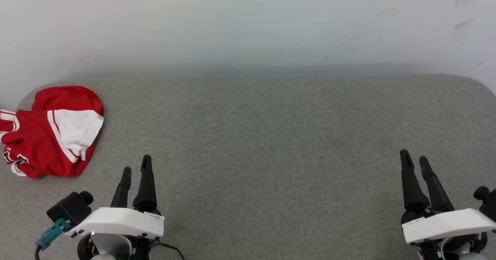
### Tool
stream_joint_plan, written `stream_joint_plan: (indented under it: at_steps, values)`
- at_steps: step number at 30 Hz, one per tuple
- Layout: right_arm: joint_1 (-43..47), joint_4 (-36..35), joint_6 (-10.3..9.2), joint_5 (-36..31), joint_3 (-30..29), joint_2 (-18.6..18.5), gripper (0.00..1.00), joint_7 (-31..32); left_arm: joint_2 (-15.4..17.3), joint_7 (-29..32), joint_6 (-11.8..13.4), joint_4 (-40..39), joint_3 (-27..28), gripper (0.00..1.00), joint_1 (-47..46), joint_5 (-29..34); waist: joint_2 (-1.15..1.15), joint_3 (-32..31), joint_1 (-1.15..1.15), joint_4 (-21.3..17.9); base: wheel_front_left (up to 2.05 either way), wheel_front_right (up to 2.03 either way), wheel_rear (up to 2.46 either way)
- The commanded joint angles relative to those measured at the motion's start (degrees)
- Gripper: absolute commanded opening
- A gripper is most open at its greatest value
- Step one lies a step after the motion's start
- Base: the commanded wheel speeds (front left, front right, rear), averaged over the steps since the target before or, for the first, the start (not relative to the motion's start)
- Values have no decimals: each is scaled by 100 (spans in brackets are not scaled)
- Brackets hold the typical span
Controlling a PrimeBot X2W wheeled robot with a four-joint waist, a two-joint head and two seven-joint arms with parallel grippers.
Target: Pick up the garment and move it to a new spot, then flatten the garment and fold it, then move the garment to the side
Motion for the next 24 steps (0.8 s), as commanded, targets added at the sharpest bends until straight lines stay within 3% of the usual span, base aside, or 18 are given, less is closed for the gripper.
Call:
stream_joint_plan:
  at_steps: [1, 24]
  values:
    - [-12, -109, 1, -195, 7, 6, 100, -58, 13, -50, 27, -109, -13, 100, -7, 198, 0, 0, 0, 4, 0, 0, 0]
    - [120, -333, 0, -1927, 120, 10, 100, -427, 234, -421, 363, -257, -521, 100, 84, 1897, 0, -13, 0, 30, 0, 0, 0]
